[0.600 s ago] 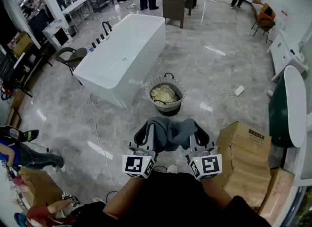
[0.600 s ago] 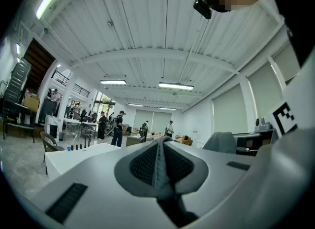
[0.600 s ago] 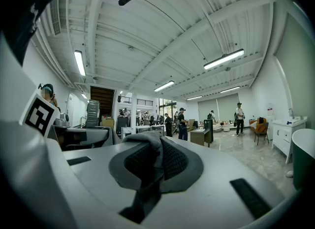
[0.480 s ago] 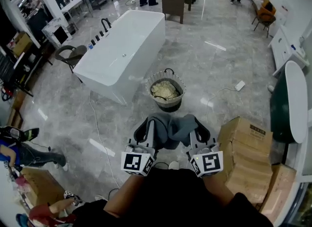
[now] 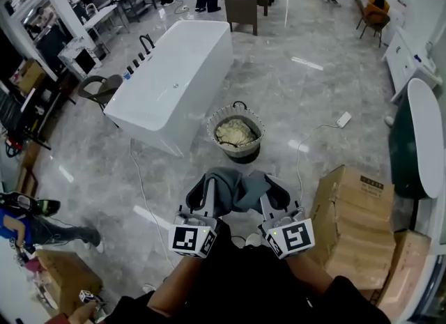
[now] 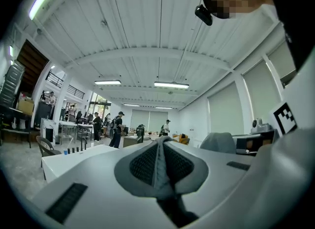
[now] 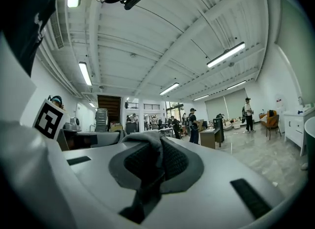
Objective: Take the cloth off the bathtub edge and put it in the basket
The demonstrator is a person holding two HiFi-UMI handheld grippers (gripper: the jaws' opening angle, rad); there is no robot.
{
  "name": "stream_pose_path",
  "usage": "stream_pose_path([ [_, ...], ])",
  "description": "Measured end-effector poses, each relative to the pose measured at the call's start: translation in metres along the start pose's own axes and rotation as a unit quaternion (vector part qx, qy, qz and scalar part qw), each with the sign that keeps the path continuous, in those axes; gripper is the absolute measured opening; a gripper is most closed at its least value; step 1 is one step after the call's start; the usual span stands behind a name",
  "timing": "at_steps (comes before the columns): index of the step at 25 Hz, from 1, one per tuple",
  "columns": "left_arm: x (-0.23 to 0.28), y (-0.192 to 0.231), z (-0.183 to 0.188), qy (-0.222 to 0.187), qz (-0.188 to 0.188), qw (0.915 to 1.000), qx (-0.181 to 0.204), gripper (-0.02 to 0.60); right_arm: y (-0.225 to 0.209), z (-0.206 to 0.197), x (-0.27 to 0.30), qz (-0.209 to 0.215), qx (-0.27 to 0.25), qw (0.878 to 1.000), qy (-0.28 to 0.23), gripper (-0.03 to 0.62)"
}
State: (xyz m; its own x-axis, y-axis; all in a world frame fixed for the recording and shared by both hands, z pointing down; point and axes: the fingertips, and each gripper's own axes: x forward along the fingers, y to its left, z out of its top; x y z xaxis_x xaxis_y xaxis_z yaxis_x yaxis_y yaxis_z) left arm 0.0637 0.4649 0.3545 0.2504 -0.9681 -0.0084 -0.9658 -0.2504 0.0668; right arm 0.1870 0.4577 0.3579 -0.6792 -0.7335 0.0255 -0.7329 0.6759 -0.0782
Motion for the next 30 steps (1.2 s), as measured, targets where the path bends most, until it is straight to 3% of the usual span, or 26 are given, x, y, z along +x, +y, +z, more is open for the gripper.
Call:
stream_pose_path([
  [8, 0.040, 0.028, -0.030, 0.016, -0.035, 0.9993, -0.007, 0.034, -0.024, -0.018, 0.031, -0.040, 0.012, 0.999, 0.020, 0.046],
  [12, 0.075, 0.053, -0.023, 0.011, -0.052, 0.9984, -0.019, 0.035, -0.035, -0.005, 0.065, -0.075, 0.010, 0.997, 0.018, 0.046],
  [17, 0.138, 0.065, -0.021, 0.017, -0.106, 0.9938, -0.030, 0.034, -0.062, -0.001, 0.108, -0.115, 0.046, 0.992, 0.028, 0.046],
  [22, 0.190, 0.069, 0.004, -0.002, -0.155, 0.9877, -0.023, 0.034, -0.091, 0.016, 0.144, -0.144, 0.029, 0.989, 0.018, 0.046],
  [28, 0.241, 0.099, 0.005, 0.027, -0.161, 0.9866, 0.004, 0.034, -0.119, 0.015, 0.186, -0.178, 0.034, 0.983, 0.027, 0.046],
  [30, 0.254, 0.113, 0.007, 0.015, -0.165, 0.9862, 0.002, 0.034, -0.123, 0.017, 0.201, -0.185, 0.039, 0.982, 0.025, 0.046],
])
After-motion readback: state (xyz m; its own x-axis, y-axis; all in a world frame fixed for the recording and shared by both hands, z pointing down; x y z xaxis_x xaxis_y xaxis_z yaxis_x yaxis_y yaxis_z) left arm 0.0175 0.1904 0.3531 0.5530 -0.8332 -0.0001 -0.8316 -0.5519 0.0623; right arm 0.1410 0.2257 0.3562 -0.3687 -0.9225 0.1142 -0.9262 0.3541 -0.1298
